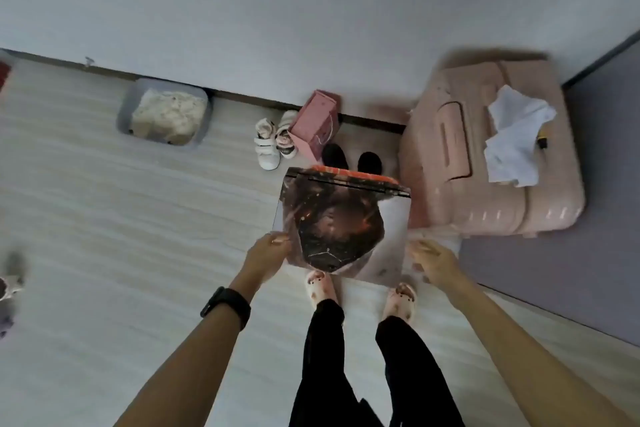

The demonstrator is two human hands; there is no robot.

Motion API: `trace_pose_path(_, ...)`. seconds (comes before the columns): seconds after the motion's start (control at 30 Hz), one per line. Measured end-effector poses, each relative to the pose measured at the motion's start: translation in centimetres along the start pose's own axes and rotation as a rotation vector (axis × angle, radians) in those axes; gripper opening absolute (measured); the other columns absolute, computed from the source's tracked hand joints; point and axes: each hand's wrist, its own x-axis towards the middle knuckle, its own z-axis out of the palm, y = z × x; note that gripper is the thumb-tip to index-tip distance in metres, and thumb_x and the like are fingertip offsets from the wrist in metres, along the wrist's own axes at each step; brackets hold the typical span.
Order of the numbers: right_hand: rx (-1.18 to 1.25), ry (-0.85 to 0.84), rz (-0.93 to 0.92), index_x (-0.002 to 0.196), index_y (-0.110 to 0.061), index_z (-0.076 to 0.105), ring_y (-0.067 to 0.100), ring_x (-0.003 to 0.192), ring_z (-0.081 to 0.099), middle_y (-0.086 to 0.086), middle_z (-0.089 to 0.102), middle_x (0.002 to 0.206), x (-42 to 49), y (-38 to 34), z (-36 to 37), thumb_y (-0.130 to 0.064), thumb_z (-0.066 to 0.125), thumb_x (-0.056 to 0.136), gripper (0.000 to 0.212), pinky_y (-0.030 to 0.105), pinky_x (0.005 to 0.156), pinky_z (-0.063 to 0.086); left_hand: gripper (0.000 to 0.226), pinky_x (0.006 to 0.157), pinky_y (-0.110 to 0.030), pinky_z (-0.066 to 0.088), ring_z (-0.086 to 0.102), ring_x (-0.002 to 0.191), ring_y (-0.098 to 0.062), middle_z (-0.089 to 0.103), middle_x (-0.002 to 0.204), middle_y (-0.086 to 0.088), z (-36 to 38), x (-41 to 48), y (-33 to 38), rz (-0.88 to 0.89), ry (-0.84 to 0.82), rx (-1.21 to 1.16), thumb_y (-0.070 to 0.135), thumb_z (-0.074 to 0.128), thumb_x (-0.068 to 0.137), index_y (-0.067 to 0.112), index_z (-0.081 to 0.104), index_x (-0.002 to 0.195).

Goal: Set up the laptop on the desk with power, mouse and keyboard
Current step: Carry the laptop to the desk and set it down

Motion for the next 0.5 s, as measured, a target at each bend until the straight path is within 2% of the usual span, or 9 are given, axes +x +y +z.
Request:
trace_pose_path(0.07,0.095,0.051,0.076,0.111,-0.032,0.065,0.019,0.095,0.068,-0.002,0.068,0.12,2.0,0.3,0.2,-0.033,0.06,0.099,0.013,0.033,0.079,0.052,0.041,0.097,-0.047,0.052,0.064,0.105,-0.023,0.067,0.116,-0.003,-0.4,3.2,0.3,-0.052,-0.024,-0.055,0.038,0.056,0.088,0.018,0.063,0.123)
trace_pose_path(0.13,0.18,0.079,0.146,0.118,-0.026,0.063,0.02,0.093,0.067,0.003,0.067,0.124,3.9,0.6,0.2,-0.028,0.06,0.1,0.019,0.031,0.074,0.05,0.031,0.096,-0.047,0.052,0.063,0.105,-0.025,0.066,0.113,-0.004,-1.2,6.5,0.4,-0.08,-0.047,-0.05,0.033,0.058,0.093,0.017,0.062,0.12)
trace_pose_path(0.23,0.275,0.088,0.202,0.126,-0.021,0.061,0.026,0.102,0.064,0.006,0.066,0.123,6.2,1.1,0.1,-0.026,0.057,0.101,0.026,0.039,0.087,0.051,0.021,0.094,-0.046,0.052,0.064,0.103,-0.024,0.067,0.115,-0.004,-1.4,10.6,0.6,-0.062,-0.052,-0.086,0.03,0.061,0.092,0.022,0.063,0.111)
trace_pose_path(0.33,0.317,0.094,0.26,0.127,-0.019,0.062,0.031,0.113,0.063,0.006,0.065,0.124,9.3,2.4,0.9,-0.025,0.057,0.101,0.027,0.047,0.1,0.049,0.023,0.087,-0.04,0.053,0.065,0.098,-0.022,0.068,0.113,-0.007,-1.5,14.8,-0.4,-0.079,-0.039,-0.146,0.027,0.063,0.092,0.019,0.064,0.114)
trace_pose_path(0.43,0.328,0.113,0.271,0.121,-0.02,0.065,0.029,0.112,0.064,0.006,0.067,0.122,12.4,3.0,1.9,-0.025,0.061,0.098,0.024,0.047,0.098,0.049,0.035,0.095,-0.046,0.052,0.063,0.106,-0.025,0.066,0.119,-0.008,-1.5,18.1,-2.0,-0.116,0.071,-0.135,0.028,0.065,0.091,0.017,0.06,0.124)
trace_pose_path(0.5,0.338,0.119,0.274,0.121,-0.02,0.066,0.028,0.108,0.066,0.004,0.07,0.119,14.2,3.3,2.4,-0.028,0.064,0.097,0.025,0.046,0.096,0.051,0.041,0.096,-0.046,0.051,0.06,0.108,-0.027,0.063,0.122,-0.011,-1.5,19.9,-2.9,-0.164,0.084,-0.173,0.027,0.067,0.091,0.017,0.056,0.129)
